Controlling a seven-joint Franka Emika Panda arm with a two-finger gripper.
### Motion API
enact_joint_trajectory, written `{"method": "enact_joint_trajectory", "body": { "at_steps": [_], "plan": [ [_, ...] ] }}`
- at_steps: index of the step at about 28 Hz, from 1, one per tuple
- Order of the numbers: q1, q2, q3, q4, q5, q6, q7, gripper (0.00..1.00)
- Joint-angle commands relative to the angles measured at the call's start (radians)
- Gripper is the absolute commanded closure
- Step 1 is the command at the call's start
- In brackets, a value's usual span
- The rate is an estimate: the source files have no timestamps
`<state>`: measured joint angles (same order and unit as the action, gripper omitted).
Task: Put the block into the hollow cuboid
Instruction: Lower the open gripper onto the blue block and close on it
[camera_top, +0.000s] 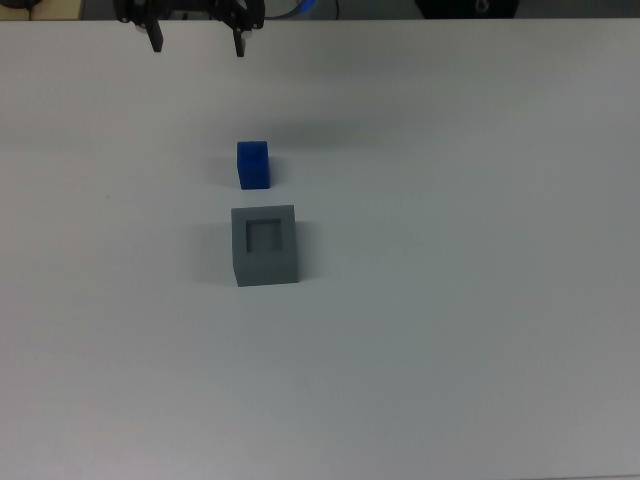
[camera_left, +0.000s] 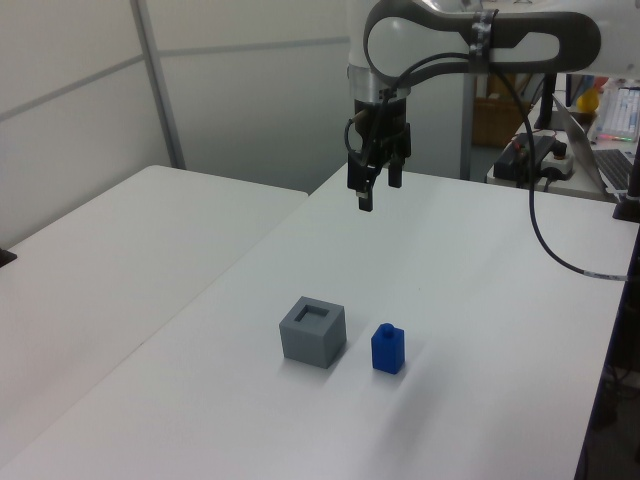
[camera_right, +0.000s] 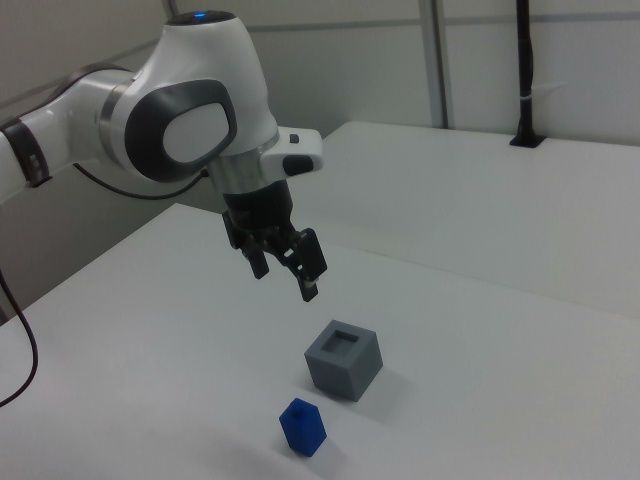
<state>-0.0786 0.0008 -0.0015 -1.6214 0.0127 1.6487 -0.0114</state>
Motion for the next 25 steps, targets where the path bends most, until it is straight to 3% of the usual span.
{"method": "enact_joint_trajectory", "body": {
  "at_steps": [1,8,10,17,21,25],
  "plan": [
    [0.008,0.010,0.006,-0.068,0.038,0.058,-0.002,0.00],
    [0.075,0.001,0.017,-0.261,0.016,0.244,-0.002,0.00],
    [0.083,0.001,0.018,-0.327,-0.014,0.290,-0.004,0.00],
    [0.082,0.019,0.018,-0.414,-0.063,0.304,-0.005,0.00],
    [0.076,0.042,0.017,-0.465,-0.092,0.387,-0.005,0.00],
    [0.074,0.086,0.015,-0.468,-0.096,0.418,-0.004,0.00]
  ]
}}
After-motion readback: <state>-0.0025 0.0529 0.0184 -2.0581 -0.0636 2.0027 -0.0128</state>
